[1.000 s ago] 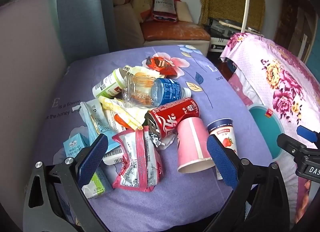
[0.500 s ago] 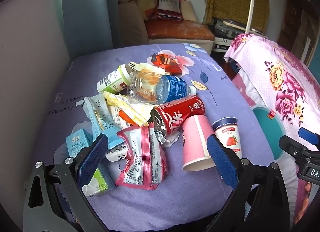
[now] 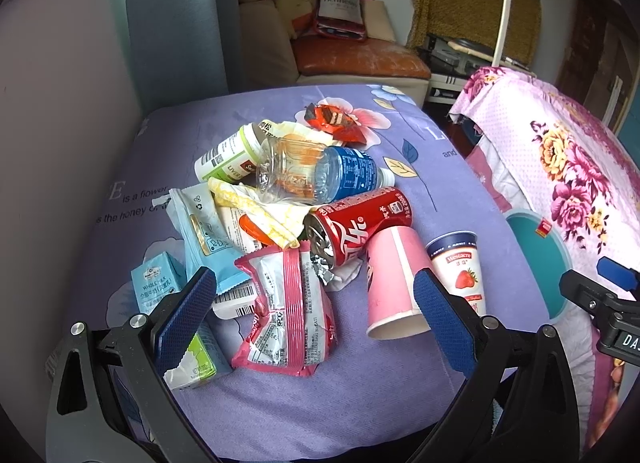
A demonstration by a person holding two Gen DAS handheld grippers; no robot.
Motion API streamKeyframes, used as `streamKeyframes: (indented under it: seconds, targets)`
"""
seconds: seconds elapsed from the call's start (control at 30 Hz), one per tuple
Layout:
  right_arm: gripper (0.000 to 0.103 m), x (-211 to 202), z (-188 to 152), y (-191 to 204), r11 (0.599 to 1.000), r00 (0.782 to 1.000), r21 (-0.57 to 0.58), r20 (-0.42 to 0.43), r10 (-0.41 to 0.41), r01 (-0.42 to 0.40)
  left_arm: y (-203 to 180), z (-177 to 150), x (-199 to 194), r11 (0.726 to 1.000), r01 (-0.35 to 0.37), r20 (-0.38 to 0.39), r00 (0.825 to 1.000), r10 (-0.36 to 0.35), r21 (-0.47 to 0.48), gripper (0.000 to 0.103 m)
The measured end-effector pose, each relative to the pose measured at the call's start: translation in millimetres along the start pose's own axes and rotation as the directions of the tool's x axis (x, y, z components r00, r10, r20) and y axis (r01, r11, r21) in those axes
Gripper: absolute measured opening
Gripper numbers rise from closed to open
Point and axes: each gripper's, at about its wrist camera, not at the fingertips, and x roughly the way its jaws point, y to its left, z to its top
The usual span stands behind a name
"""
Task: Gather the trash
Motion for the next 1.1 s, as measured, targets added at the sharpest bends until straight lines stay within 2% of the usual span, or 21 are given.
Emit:
streamKeyframes:
  seconds: [1.1]
  targets:
    - [0.097,13.0,2.2,9.8,1.0,0.998,-0.013,-0.058,0.008,-0.009,5.5,-6.9,9.6,0.999,0.019,-0.042,0.999,-0.02,-0.034,0.099]
